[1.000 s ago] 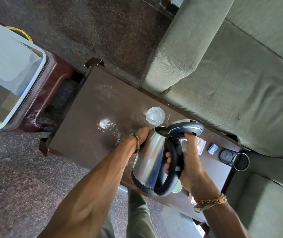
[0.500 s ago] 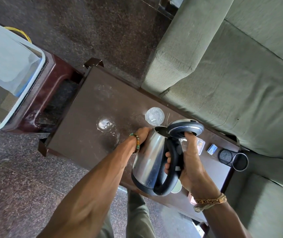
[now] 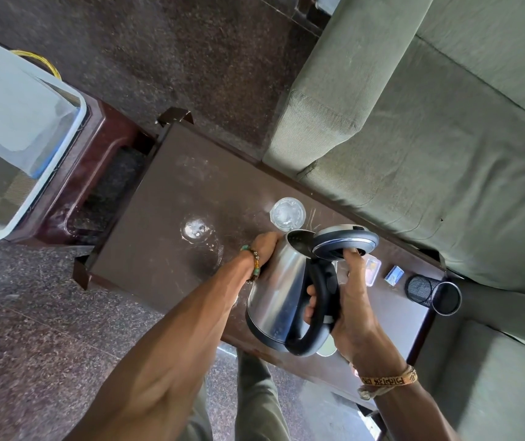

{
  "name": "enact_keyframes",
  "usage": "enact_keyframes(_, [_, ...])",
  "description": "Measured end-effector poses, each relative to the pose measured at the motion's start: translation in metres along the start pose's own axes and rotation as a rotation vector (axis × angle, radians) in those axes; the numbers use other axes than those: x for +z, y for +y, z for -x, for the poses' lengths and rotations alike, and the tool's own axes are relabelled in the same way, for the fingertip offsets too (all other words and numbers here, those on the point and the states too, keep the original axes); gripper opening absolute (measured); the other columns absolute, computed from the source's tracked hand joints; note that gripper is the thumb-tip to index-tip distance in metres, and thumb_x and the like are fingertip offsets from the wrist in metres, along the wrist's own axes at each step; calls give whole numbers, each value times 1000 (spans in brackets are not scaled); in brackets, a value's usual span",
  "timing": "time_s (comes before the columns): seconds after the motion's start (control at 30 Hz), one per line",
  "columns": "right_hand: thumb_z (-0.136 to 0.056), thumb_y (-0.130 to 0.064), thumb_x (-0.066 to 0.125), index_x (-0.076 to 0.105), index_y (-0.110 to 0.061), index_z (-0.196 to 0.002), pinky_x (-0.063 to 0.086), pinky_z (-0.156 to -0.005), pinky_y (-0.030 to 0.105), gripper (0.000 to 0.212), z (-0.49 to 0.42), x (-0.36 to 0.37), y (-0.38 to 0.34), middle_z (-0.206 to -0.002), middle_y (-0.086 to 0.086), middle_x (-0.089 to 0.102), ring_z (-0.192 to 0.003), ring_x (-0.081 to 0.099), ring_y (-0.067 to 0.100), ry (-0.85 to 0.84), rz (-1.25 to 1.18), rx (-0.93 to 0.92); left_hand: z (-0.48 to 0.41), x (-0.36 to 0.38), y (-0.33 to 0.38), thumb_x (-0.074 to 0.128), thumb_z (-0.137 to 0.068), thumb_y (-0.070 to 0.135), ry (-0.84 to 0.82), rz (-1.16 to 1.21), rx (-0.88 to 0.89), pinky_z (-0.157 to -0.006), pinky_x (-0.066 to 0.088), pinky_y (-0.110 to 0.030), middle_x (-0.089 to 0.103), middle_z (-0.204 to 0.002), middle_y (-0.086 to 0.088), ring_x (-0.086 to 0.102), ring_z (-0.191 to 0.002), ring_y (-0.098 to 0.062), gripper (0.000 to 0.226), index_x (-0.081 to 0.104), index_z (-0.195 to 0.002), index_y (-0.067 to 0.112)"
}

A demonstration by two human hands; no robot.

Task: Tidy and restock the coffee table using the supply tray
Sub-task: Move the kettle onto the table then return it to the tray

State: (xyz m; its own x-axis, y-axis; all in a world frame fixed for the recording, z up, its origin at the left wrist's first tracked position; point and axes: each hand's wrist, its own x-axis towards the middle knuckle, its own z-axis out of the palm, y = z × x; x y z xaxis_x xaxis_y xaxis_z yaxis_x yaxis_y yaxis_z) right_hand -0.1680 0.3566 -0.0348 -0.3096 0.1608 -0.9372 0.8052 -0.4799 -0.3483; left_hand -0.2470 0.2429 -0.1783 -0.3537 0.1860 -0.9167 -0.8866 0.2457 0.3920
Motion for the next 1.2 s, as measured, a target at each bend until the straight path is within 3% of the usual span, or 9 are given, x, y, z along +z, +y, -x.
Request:
enact_keyframes(0.27, [-52,-91,57,65,-7,-76,47,-51,30,87,1,-4,2,-64,10,57,-47,50,21,1,15,-23,-1,1,1,49,-86,27,-17,-31,52,-90,52,-43,71,-80,-5,64,-81,-23,29,65,-65,17])
enact_keyframes(0.63, [-65,-84,52,68,-9,-74,47,-50,30,78,1,-8,3,-64,9,58,-47,51,20,-8,2,-33,-4,3,2,52,-84,27,-10,-14,74,-86,52,-41,71,-74,-5,63,-75,-23,29,65,-60,17])
enact_keyframes(0.77, [-61,-88,50,70,-17,-57,46,-53,30,74,0,-9,4,-62,7,58,-48,51,19,-43,17,-61,-7,4,3,51,-87,29,-16,-31,106,-91,51,-43,72,-89,-12,64,-82,-24,28,67,-68,15])
enact_keyframes(0.93, [-60,-89,50,71,-18,-58,47,-52,30,74,0,-11,4,-62,7,58,-48,52,19,-50,25,-71,-8,5,6,51,-88,30,-16,-42,125,-93,50,-45,71,-89,-13,63,-83,-24,30,67,-68,15])
enact_keyframes(1.2, [-60,-88,52,70,-18,-57,47,-52,30,72,2,-12,2,-61,7,57,-48,51,19,-58,42,-94,-4,6,10,51,-86,32,-10,-12,136,-79,51,-38,69,-75,-7,61,-74,-22,30,65,-64,17])
